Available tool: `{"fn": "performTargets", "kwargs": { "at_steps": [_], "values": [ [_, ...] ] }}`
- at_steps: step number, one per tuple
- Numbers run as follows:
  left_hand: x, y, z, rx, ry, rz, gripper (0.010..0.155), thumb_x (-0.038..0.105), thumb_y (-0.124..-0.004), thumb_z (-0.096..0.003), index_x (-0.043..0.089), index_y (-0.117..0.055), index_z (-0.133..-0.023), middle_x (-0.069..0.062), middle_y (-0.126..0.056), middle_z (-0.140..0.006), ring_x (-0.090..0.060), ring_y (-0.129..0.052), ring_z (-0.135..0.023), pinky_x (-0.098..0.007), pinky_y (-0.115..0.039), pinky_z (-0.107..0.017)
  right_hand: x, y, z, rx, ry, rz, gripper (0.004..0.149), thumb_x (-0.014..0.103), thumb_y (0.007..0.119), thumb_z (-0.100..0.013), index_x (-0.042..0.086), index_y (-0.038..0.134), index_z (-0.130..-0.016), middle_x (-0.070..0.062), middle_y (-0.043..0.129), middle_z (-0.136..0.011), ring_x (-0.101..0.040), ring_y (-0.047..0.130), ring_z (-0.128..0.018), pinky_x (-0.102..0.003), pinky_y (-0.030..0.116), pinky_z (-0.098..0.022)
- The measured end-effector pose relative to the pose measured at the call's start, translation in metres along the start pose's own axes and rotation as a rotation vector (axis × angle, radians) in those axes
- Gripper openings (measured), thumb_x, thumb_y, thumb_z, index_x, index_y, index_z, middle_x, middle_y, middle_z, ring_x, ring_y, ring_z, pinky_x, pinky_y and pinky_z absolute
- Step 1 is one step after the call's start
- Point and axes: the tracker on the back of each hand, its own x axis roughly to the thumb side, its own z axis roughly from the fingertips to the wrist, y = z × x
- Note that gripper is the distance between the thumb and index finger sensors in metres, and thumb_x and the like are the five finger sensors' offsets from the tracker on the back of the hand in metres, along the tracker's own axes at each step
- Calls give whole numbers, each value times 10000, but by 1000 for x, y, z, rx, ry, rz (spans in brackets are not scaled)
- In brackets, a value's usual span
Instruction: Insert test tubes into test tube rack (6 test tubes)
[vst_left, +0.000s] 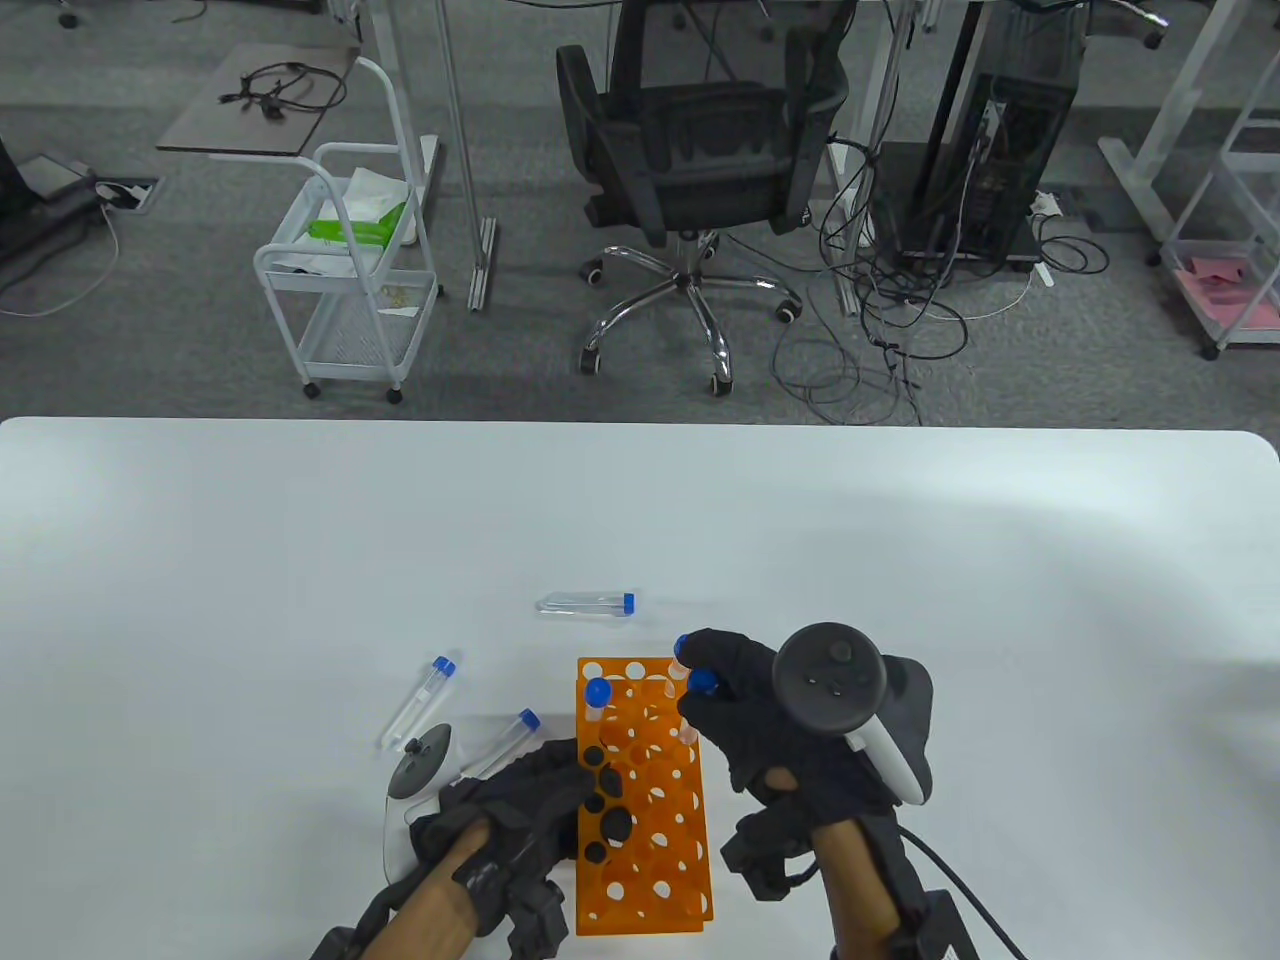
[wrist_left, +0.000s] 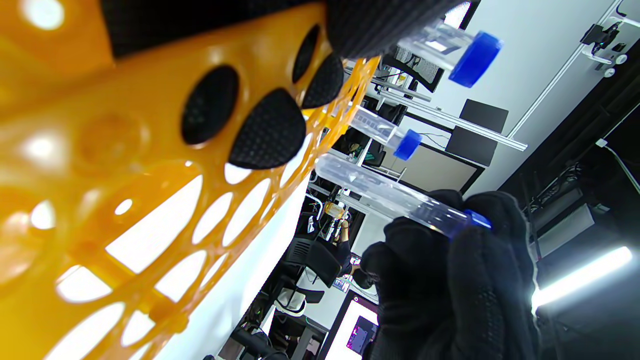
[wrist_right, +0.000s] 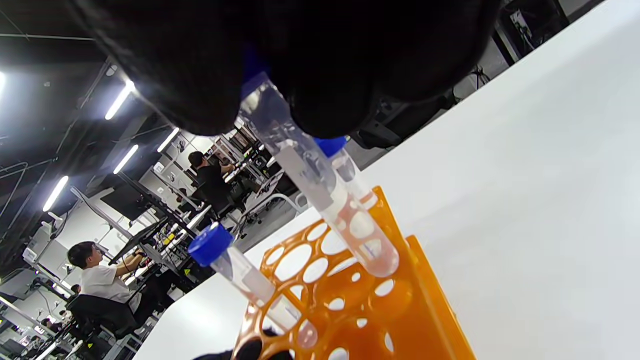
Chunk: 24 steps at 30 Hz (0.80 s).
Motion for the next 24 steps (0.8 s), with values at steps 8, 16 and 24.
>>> {"fn": "performTargets", "kwargs": {
  "at_steps": [8,16,24],
  "values": [
    [0,1,0,8,1,1,491,249,-689,-469,72,-558,-908,-171,-813,-809,-245,-1033,-576,-347,-934,-338,-1,3,-2,42,-7,-8,562,414,900,-438,309,690,-949,14,826,-955,-195,960,-710,-470,804,-550],
    [1,2,0,10,-6,6,492,250,-688,-470,72,-557,-909,-171,-814,-809,-244,-1034,-577,-344,-936,-339,0,13,-5,79,7,55,565,413,901,-438,309,688,-952,12,826,-956,-200,959,-713,-472,803,-552],
    [3,3,1,10,-14,12,492,251,-688,-470,73,-557,-909,-170,-815,-809,-240,-1037,-579,-340,-940,-339,1,23,-8,122,20,126,569,407,904,-439,308,685,-954,12,821,-962,-200,956,-720,-475,799,-558]
  ]
}}
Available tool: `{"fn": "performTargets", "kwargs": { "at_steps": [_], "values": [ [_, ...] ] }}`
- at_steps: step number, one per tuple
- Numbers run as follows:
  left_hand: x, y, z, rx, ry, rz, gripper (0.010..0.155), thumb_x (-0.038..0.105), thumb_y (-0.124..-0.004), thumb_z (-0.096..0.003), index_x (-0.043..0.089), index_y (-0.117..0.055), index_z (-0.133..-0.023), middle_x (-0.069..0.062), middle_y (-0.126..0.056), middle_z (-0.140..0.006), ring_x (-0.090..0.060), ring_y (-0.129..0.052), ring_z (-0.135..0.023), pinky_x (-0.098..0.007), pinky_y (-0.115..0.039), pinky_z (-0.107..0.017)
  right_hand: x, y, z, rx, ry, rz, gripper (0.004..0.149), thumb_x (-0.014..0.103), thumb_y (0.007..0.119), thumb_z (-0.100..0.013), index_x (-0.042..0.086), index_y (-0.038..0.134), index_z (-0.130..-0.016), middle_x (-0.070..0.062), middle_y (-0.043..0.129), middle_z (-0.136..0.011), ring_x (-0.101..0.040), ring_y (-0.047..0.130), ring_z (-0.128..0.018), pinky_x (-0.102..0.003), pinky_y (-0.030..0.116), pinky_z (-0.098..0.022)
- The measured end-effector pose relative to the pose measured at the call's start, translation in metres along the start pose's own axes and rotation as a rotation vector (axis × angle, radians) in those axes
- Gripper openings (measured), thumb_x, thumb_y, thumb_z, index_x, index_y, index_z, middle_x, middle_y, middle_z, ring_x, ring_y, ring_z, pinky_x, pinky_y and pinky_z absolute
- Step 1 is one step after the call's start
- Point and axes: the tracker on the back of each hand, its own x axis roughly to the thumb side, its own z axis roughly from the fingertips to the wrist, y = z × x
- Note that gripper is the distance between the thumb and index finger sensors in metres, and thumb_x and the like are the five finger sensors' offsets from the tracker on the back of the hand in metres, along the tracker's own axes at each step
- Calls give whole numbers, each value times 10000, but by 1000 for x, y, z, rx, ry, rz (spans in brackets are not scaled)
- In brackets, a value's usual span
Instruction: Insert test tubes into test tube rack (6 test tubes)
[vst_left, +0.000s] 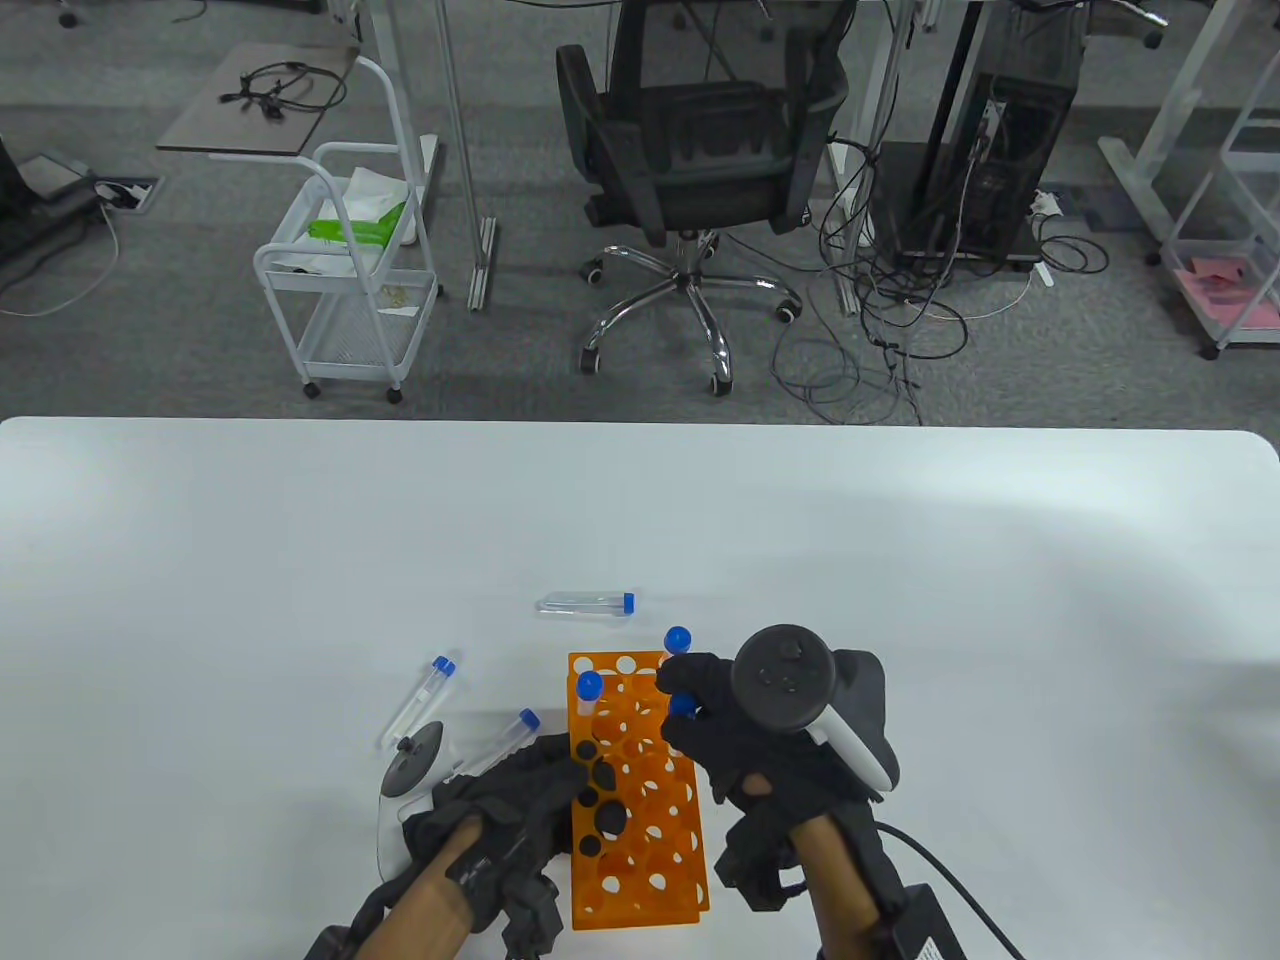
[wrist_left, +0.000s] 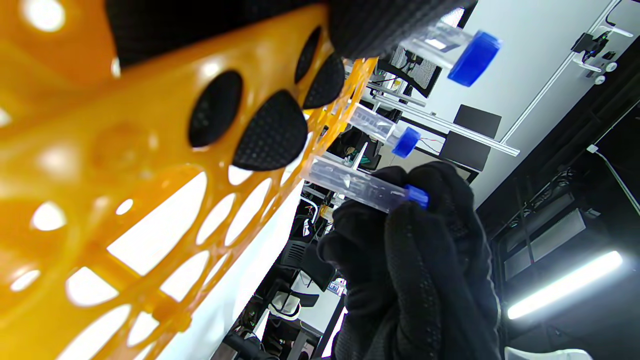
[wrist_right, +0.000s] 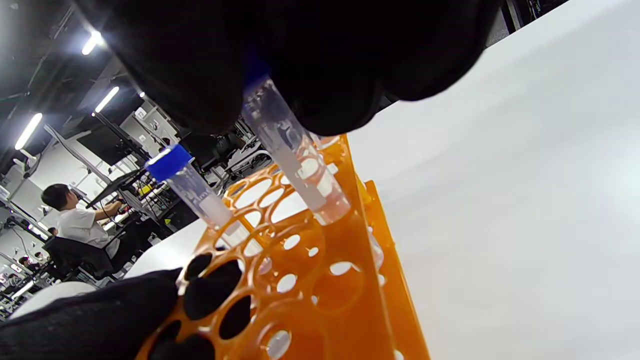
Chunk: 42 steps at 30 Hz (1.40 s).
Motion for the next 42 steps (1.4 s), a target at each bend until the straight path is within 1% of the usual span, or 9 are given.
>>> {"fn": "performTargets", "kwargs": {
  "at_steps": [10,15,19,22,24,27,30,36,42],
  "values": [
    [1,2,1,4,-8,9,492,251,-688,-470,73,-556,-909,-168,-814,-810,-238,-1037,-581,-338,-942,-341,-2,2,-2,40,-3,8,568,404,903,-440,309,683,-954,15,812,-972,-210,945,-741,-483,788,-572],
    [2,4,1,11,-9,14,492,251,-688,-470,72,-556,-909,-171,-814,-809,-241,-1038,-579,-339,-942,-341,-3,1,-2,48,-2,3,607,444,895,-437,311,655,-979,6,777,-1005,-226,923,-776,-495,772,-589],
    [3,4,1,13,-10,16,492,251,-688,-469,73,-556,-909,-170,-813,-809,-241,-1037,-580,-339,-943,-341,-7,-6,3,14,-18,-31,653,523,852,-440,304,622,-1011,-17,736,-1038,-261,889,-824,-514,750,-607],
    [6,5,2,11,-20,14,492,251,-687,-470,74,-556,-909,-168,-812,-811,-240,-1037,-581,-338,-943,-343,-18,-10,9,-62,-11,-93,652,555,817,-448,300,623,-1015,-26,730,-1043,-272,880,-837,-519,748,-607],
    [7,5,4,13,-29,22,493,252,-688,-469,73,-556,-910,-170,-813,-811,-241,-1037,-581,-340,-942,-343,-30,-8,11,-89,8,-134,645,579,779,-456,293,629,-1013,-34,733,-1039,-282,880,-835,-524,747,-601],
    [8,6,4,10,-36,26,492,252,-687,-469,75,-556,-910,-167,-813,-811,-239,-1037,-582,-338,-943,-343,-45,-4,14,-84,23,-203,630,589,750,-463,282,642,-1002,-38,745,-1024,-282,886,-824,-523,751,-592],
    [8,6,4,9,-36,31,493,252,-686,-470,74,-554,-910,-169,-812,-812,-240,-1036,-583,-338,-942,-344,-55,1,21,-104,15,-282,623,581,754,-462,276,655,-995,-44,772,-1001,-284,904,-796,-526,758,-577],
    [9,6,4,7,-41,36,493,253,-685,-471,76,-553,-911,-166,-811,-812,-236,-1036,-585,-335,-943,-346,-72,19,26,34,35,-295,617,594,736,-471,270,672,-991,-45,789,-992,-287,907,-793,-530,753,-583],
    [9,7,4,12,-43,46,492,253,-685,-470,76,-554,-910,-165,-812,-812,-237,-1036,-585,-336,-943,-346,-82,49,14,215,79,-345,650,661,661,-467,292,648,-1003,-47,691,-1064,-304,822,-895,-536,710,-632]
  ]
}}
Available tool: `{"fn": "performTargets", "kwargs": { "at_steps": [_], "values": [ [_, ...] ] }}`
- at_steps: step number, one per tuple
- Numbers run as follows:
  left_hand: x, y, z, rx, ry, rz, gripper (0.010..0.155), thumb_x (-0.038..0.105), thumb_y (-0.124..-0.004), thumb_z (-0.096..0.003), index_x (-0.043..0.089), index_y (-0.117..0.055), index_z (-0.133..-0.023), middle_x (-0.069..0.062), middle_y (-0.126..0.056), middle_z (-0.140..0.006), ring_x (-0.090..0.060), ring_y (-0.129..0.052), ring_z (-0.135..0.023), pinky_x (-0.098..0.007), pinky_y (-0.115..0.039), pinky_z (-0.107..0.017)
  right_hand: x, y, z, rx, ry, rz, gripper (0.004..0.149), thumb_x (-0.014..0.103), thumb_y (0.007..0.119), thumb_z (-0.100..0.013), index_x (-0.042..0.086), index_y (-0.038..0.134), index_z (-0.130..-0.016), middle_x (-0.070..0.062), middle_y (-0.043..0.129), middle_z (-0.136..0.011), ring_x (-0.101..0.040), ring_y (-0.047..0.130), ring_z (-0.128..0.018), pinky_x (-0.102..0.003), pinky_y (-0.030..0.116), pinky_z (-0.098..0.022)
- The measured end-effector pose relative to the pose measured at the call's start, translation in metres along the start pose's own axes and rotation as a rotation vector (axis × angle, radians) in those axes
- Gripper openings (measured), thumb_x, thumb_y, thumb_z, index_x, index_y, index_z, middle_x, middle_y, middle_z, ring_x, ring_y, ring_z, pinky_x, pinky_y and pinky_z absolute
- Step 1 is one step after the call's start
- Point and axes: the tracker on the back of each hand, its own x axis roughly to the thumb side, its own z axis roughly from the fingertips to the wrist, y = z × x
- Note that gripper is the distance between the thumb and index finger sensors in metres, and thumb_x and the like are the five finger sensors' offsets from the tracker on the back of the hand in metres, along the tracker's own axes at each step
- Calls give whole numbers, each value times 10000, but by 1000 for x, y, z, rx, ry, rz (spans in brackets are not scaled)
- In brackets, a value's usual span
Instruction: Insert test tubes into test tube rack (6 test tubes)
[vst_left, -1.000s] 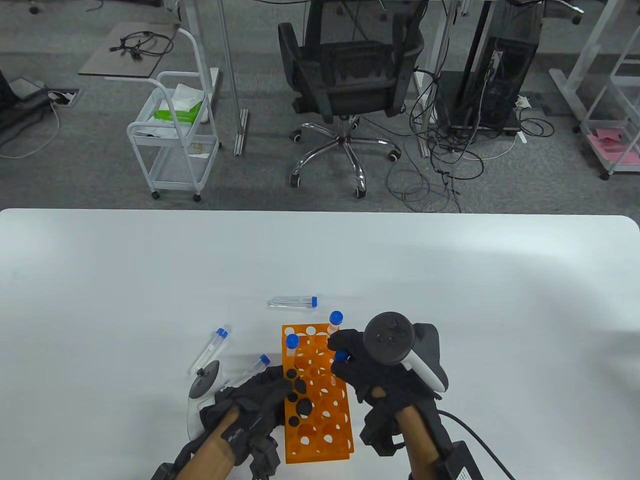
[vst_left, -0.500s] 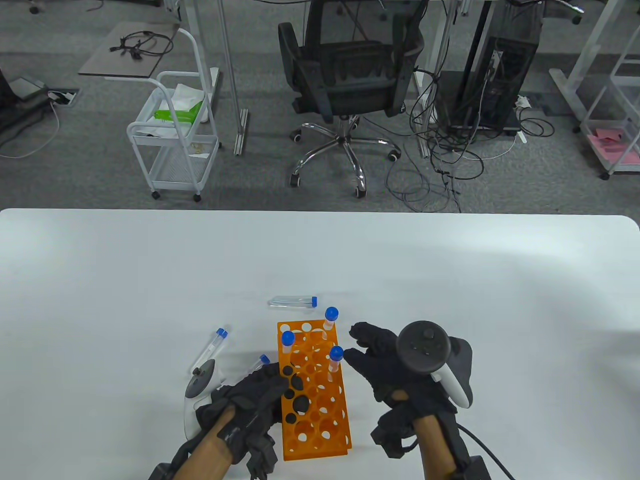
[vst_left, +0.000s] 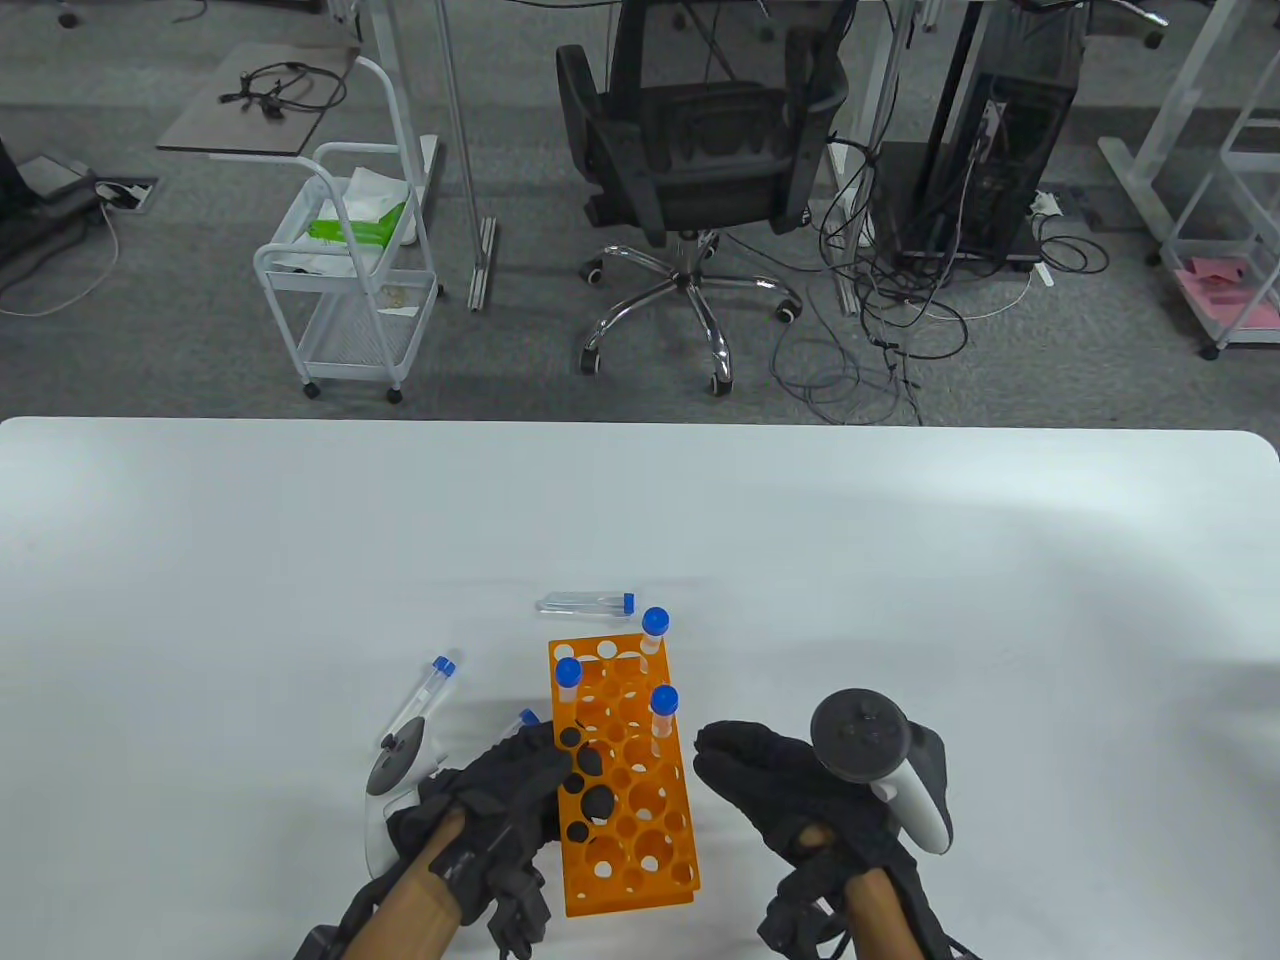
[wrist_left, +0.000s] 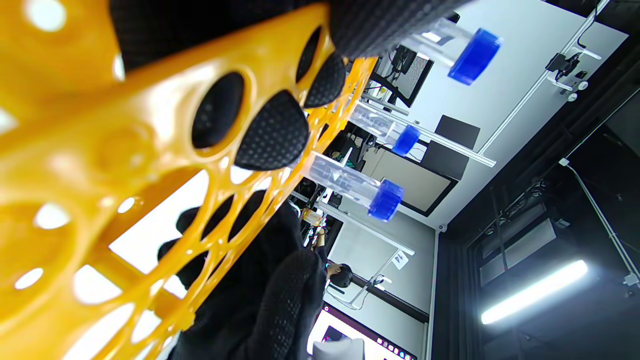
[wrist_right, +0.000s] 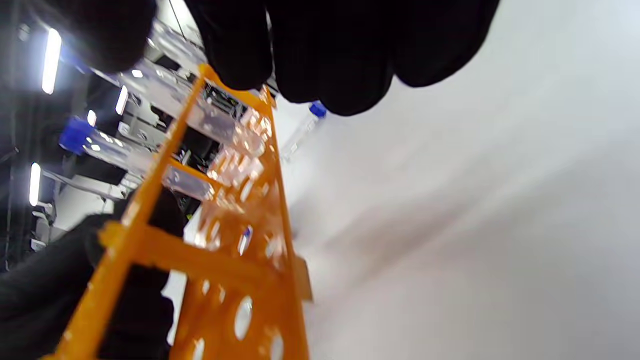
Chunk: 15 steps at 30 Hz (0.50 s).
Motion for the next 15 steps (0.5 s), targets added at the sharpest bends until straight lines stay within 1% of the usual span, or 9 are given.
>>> {"fn": "performTargets", "kwargs": {
  "at_steps": [3,6,11,15],
  "values": [
    [0,-1,0,2,1,1,493,252,-685,-471,74,-552,-911,-167,-811,-813,-239,-1035,-585,-337,-942,-347,-5,7,-6,71,14,-24,683,702,641,-454,314,628,-1016,-50,639,-1098,-320,767,-945,-545,685,-654],
    [0,-1,0,0,2,1,493,254,-685,-471,77,-553,-911,-165,-811,-814,-237,-1037,-585,-336,-943,-346,-8,12,-10,142,17,-53,701,726,629,-451,322,616,-1023,-38,620,-1112,-315,749,-965,-543,675,-668],
    [0,0,0,-3,9,-5,492,254,-684,-472,77,-550,-912,-166,-809,-815,-239,-1034,-587,-335,-942,-348,-10,20,-14,213,25,-107,705,728,623,-455,326,596,-1033,-43,595,-1126,-326,721,-987,-546,659,-681],
    [-1,0,-1,-6,9,-8,493,254,-685,-471,75,-552,-911,-166,-810,-813,-240,-1035,-586,-335,-943,-349,-11,22,-15,228,23,-118,712,738,615,-456,346,558,-1048,-31,579,-1135,-312,725,-989,-540,659,-687]
  ]
}}
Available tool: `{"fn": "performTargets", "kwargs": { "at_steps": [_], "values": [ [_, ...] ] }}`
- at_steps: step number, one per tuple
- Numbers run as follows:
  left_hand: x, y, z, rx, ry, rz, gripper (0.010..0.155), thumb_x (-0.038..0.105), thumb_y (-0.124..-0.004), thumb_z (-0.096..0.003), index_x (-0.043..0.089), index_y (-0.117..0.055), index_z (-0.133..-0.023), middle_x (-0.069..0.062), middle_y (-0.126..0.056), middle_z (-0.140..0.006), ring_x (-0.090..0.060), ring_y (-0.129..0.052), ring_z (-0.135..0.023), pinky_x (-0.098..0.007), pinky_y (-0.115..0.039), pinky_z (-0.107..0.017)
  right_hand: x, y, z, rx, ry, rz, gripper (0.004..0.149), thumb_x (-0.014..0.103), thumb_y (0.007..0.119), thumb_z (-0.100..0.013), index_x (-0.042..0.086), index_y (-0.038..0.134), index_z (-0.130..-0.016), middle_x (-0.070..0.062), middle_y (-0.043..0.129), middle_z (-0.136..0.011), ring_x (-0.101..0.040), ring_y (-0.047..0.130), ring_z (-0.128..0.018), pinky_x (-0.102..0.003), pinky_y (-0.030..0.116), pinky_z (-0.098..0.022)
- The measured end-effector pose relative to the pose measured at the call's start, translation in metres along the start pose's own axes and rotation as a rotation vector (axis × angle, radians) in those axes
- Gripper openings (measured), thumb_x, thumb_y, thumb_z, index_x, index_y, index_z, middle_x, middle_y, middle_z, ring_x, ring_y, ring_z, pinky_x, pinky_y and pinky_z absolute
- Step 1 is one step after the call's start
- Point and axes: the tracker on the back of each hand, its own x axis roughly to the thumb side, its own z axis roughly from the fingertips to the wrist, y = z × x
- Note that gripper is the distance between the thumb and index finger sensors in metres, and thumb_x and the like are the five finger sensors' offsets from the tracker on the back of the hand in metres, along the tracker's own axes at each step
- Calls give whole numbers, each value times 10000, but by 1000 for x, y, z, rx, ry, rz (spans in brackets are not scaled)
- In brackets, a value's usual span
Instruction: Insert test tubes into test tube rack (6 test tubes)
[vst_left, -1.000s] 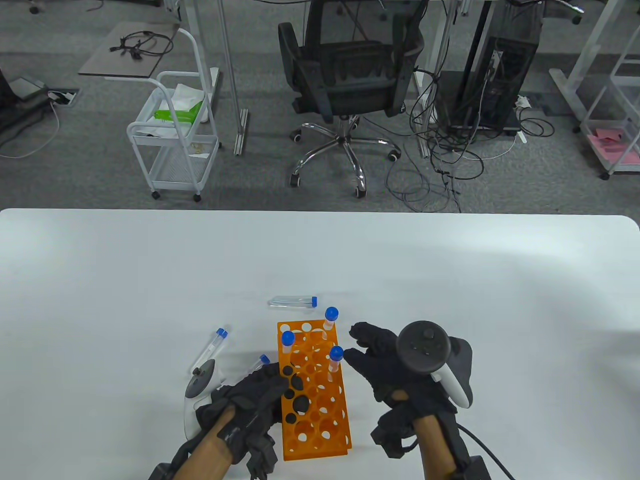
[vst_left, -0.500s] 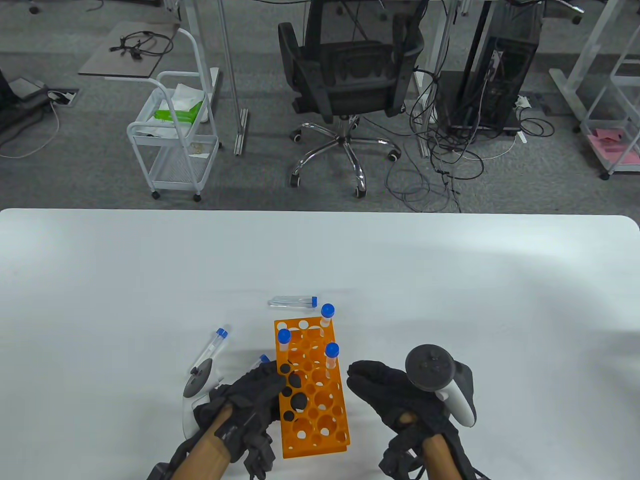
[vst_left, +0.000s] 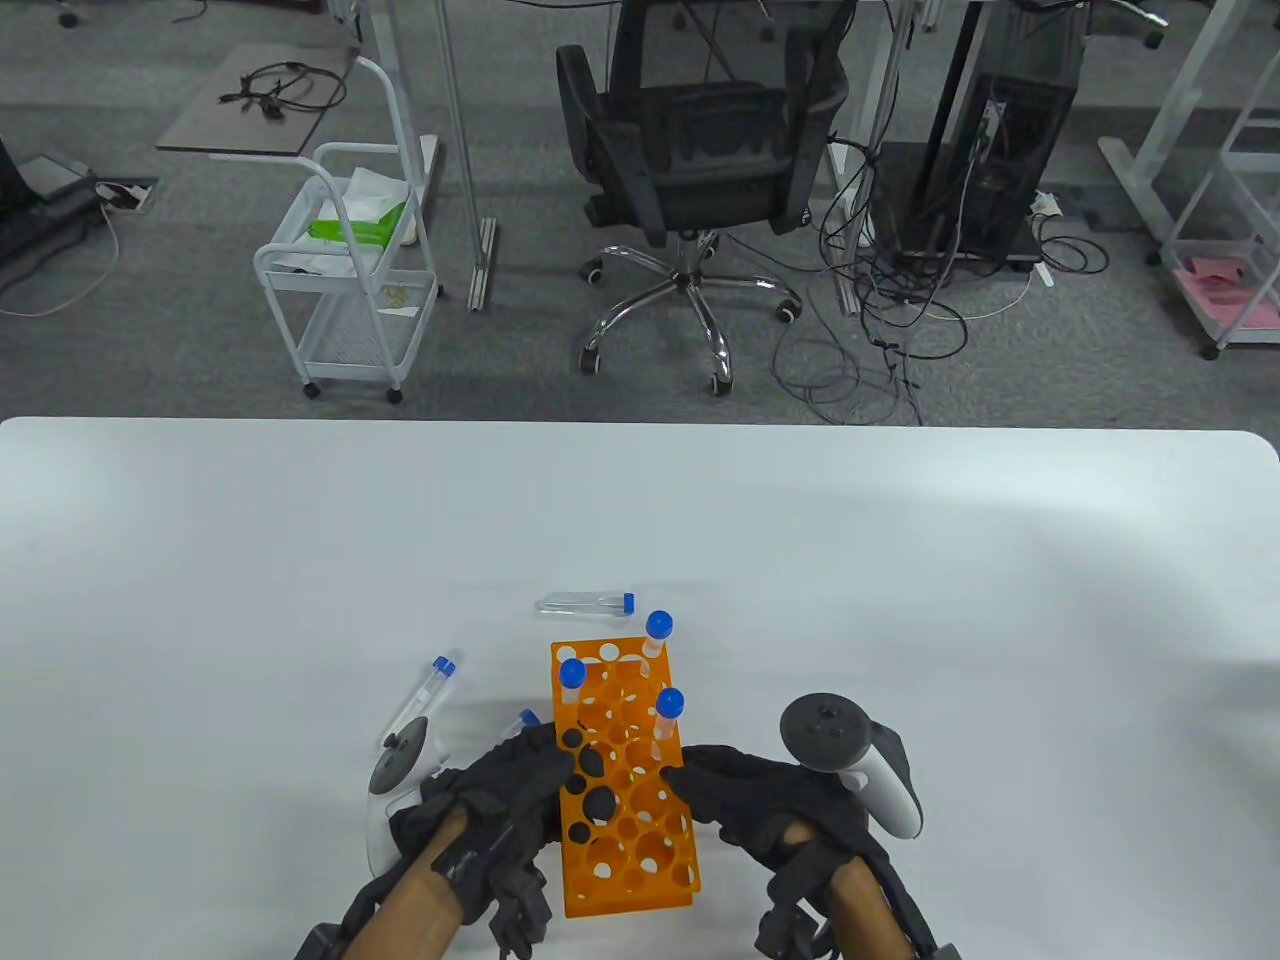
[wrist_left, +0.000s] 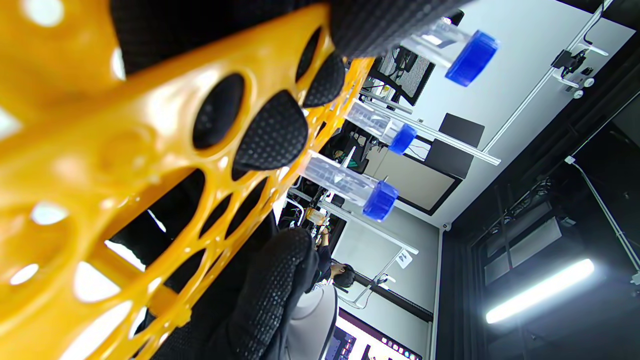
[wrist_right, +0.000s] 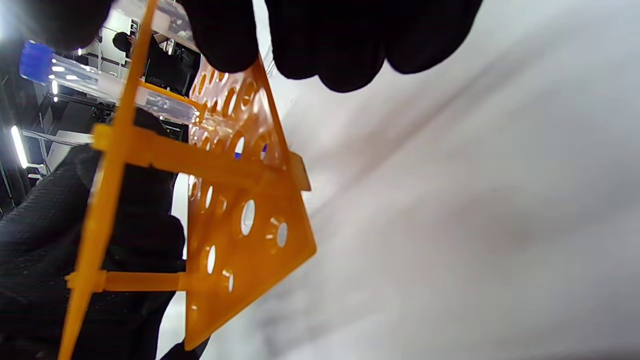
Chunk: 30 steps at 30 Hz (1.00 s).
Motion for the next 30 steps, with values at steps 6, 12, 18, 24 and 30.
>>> {"fn": "performTargets", "kwargs": {
  "at_steps": [6,12,18,24,30],
  "values": [
    [0,0,-1,-1,0,-1,495,255,-685,-472,75,-549,-913,-168,-808,-815,-246,-1033,-587,-336,-944,-350,1,3,-2,13,-6,-7,722,738,607,-460,339,534,-1056,-15,586,-1131,-296,749,-975,-530,669,-685],
    [-1,0,-1,-1,3,1,494,255,-685,-471,76,-550,-912,-166,-808,-815,-242,-1034,-588,-336,-944,-350,-1,7,-5,49,1,-58,696,726,601,-472,347,542,-1053,-21,592,-1127,-292,768,-963,-522,679,-683],
    [-3,2,-3,13,10,9,494,254,-685,-472,80,-549,-914,-165,-807,-818,-241,-1032,-592,-339,-941,-355,-2,11,-9,26,26,-90,594,670,592,-507,379,584,-1025,-22,583,-1122,-247,792,-950,-493,699,-684],
    [-4,4,-5,45,33,-26,490,264,-711,-480,91,-578,-918,-175,-810,-819,-258,-1021,-605,-358,-928,-365,-6,10,-12,44,59,-176,493,627,608,-529,425,649,-977,-37,571,-1111,-209,837,-888,-469,717,-677],
    [2,11,-3,107,16,-123,546,385,-697,-492,79,-606,-935,-211,-784,-844,-311,-979,-635,-405,-885,-389,-7,2,-7,-35,63,-197,461,613,617,-531,421,696,-942,-58,595,-1088,-226,849,-842,-479,722,-650]
  ]
}}
